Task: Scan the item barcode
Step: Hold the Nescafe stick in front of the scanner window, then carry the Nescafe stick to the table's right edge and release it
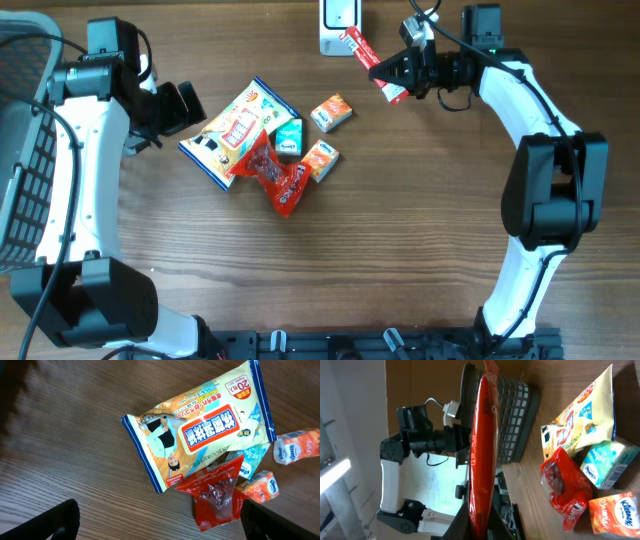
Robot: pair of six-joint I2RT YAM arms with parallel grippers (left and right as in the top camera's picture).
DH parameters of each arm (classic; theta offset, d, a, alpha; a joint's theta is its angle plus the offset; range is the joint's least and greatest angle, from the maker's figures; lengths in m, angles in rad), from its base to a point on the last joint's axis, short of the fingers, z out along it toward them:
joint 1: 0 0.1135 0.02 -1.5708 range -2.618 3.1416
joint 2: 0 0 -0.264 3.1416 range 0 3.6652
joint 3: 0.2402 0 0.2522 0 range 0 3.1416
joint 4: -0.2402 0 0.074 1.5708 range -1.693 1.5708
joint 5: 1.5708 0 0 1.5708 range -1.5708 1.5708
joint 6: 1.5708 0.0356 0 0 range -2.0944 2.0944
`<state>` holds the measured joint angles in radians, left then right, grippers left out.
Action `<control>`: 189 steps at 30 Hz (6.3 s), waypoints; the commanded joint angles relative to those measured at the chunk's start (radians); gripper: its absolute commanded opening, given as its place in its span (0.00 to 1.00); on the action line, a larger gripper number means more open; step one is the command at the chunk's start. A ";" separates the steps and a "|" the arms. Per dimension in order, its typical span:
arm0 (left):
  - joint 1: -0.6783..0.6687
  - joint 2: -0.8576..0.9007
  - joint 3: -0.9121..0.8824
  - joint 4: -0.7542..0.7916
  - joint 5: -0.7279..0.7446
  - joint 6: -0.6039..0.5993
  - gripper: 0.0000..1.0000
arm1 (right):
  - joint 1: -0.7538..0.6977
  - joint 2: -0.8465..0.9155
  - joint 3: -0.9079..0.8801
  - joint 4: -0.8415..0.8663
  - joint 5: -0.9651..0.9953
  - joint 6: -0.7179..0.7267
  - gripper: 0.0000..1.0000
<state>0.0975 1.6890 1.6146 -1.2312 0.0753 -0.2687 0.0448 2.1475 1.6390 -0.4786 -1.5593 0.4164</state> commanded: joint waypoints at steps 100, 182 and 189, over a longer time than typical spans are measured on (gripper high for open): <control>0.003 0.008 -0.008 0.000 -0.010 -0.009 1.00 | 0.488 0.401 0.488 0.335 2.602 -1.138 0.04; 0.003 0.008 -0.008 0.000 -0.010 -0.009 1.00 | -0.179 -0.299 0.244 -0.359 1.199 -0.271 0.91; 0.003 0.008 -0.008 0.000 -0.010 -0.009 1.00 | 0.011 -0.279 0.127 -0.377 1.198 -0.033 0.95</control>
<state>0.0975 1.6897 1.6142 -1.2312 0.0750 -0.2687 0.0154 1.8351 1.8282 -0.8543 -0.3309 0.2222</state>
